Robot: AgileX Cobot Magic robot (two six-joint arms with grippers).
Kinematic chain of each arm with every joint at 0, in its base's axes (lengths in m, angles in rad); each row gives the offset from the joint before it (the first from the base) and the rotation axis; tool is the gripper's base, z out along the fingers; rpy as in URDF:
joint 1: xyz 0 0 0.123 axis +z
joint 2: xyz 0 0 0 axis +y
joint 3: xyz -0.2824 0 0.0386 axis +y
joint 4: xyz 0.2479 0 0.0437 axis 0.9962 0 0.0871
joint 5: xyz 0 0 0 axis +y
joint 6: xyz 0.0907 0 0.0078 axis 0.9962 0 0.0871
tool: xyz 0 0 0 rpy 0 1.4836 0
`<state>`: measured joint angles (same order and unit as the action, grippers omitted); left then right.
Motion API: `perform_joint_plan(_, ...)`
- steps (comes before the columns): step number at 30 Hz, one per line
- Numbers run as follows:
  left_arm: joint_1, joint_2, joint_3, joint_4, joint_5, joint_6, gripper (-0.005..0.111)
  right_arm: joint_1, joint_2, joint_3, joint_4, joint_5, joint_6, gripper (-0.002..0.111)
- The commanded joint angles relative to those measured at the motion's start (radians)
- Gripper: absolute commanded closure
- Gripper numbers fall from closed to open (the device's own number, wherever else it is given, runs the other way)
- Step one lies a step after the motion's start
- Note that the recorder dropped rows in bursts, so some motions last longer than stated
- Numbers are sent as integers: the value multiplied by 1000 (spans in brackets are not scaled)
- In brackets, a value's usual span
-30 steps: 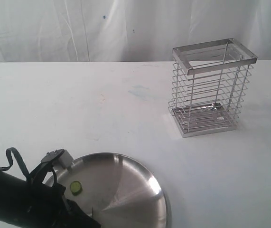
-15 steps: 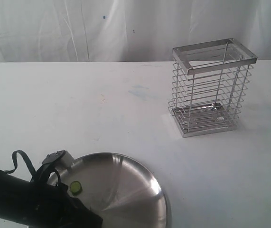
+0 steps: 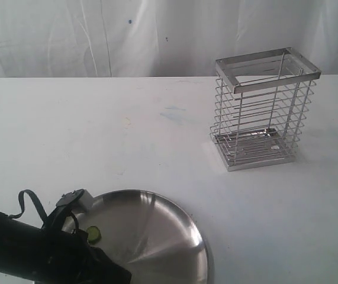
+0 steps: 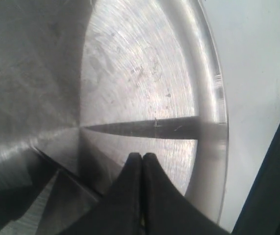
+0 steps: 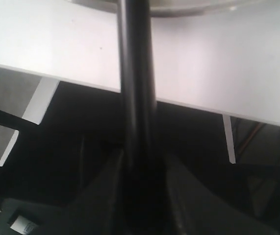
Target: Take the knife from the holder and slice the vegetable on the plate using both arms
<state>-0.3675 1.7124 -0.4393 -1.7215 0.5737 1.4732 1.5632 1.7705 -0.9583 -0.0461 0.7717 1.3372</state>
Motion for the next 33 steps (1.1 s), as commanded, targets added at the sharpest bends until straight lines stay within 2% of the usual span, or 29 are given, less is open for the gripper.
perform_joint_plan(1,-5,9,9,-23,-53,26,107,1,0,53,28,32,8,108)
perform_joint_plan(11,-5,9,6,-23,-47,37,107,1,-26,57,-45,-22,17,108)
perform_joint_plan(18,-5,9,-79,-23,83,60,107,1,-76,57,-168,21,79,108)
perform_joint_plan(26,-3,-56,-132,-23,74,63,107,1,-133,57,-237,91,112,108)
perform_joint_plan(31,-3,-169,-132,-17,-17,76,107,-24,-162,57,-267,153,128,108)
perform_joint_plan(33,-3,-222,-132,43,-33,56,107,-32,-168,57,-267,173,121,108)
